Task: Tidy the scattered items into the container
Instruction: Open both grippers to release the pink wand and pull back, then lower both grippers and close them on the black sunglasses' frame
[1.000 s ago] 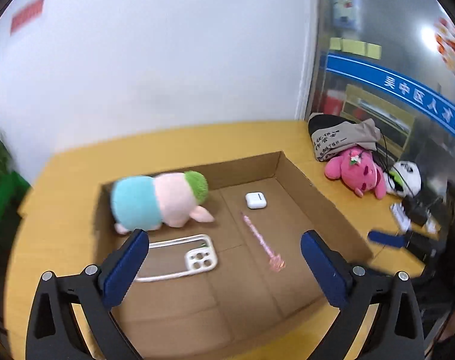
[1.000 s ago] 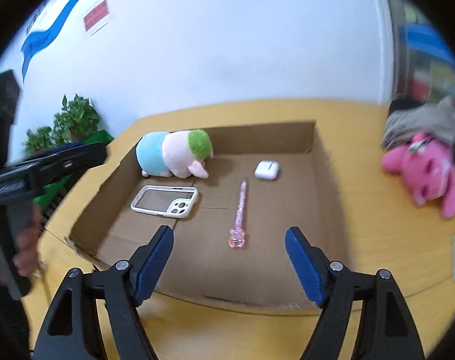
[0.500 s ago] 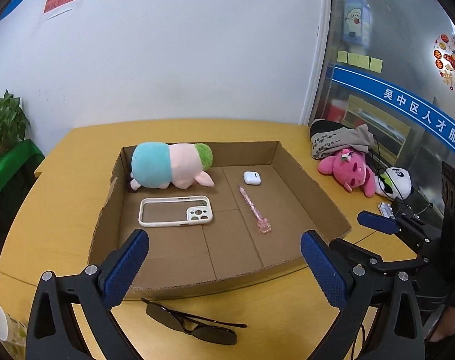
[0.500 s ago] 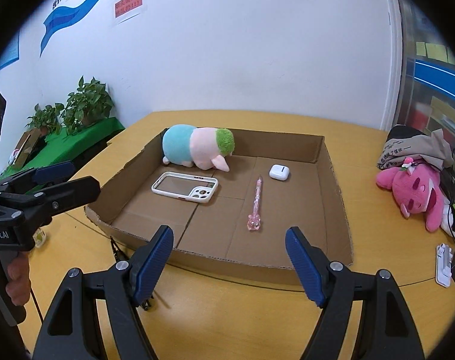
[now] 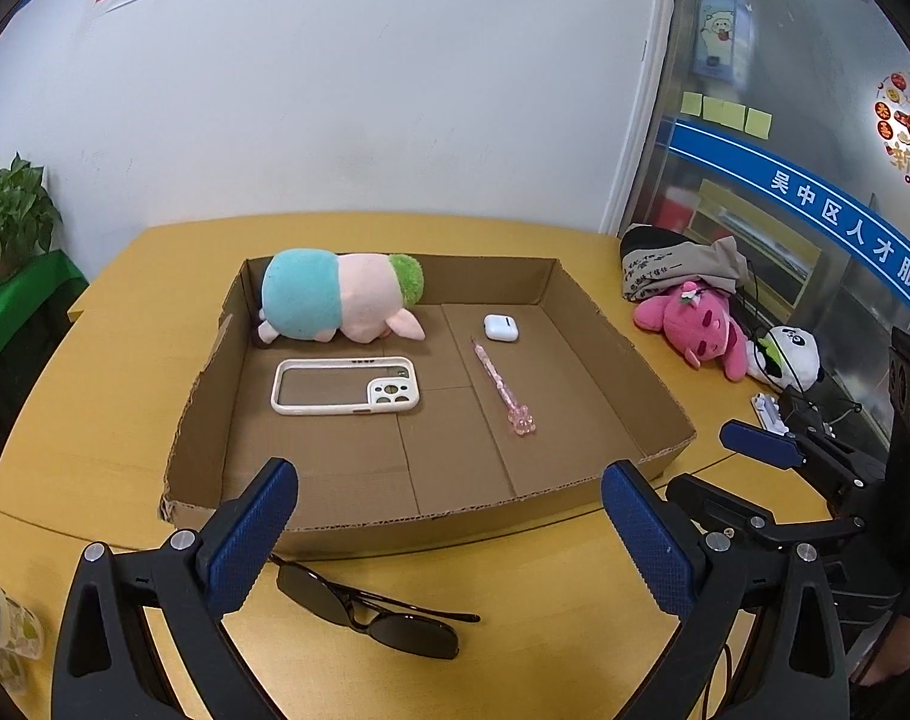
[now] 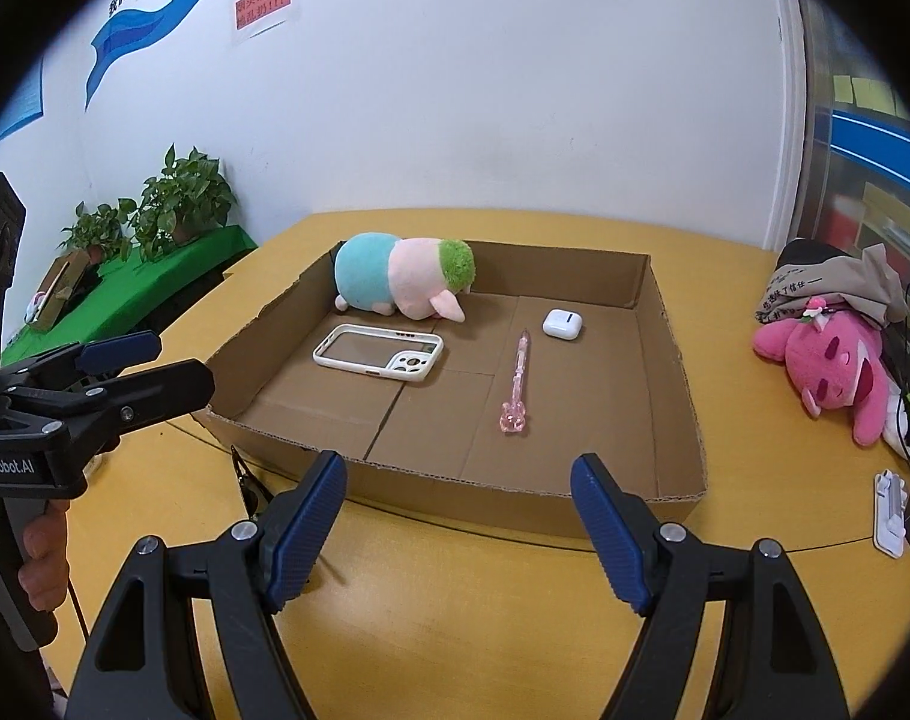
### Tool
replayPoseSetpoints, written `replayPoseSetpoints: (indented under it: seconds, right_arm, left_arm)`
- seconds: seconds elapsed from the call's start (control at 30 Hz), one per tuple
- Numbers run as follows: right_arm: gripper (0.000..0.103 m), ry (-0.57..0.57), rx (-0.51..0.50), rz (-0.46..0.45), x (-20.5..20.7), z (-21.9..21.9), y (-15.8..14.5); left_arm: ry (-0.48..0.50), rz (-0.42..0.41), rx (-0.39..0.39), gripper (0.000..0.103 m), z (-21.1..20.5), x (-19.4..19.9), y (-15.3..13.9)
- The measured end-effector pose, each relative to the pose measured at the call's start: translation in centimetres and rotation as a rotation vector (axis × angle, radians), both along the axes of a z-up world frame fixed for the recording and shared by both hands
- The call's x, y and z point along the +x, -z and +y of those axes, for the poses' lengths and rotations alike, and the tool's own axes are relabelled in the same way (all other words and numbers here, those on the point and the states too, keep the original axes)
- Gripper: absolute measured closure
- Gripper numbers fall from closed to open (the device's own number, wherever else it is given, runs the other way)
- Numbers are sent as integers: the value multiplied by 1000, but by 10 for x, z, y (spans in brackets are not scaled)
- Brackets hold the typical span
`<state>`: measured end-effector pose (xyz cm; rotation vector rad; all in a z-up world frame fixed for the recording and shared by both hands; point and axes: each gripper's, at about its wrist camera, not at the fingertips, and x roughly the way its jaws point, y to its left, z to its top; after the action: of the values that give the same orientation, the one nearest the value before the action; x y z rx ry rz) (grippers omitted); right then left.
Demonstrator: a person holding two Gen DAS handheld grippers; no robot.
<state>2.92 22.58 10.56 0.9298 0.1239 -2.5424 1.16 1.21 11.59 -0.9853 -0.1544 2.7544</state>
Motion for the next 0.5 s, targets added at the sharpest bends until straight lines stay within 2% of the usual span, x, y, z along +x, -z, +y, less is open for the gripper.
replayPoseSetpoints:
  seconds: [0.17,0.33,0.5]
  right_arm:
    - [26,-19,9,-18,-1,-4,6]
    - [26,-86,-12,-92,-5,-15,23]
    - [26,-307,4,-171,7,-48,47]
  left_arm:
    - [-1,-39,26,0,-7,-2,13]
    - [-11,-116,73,0,-23,-4,39]
    - [-51,-201,165,0,-56,-6,69]
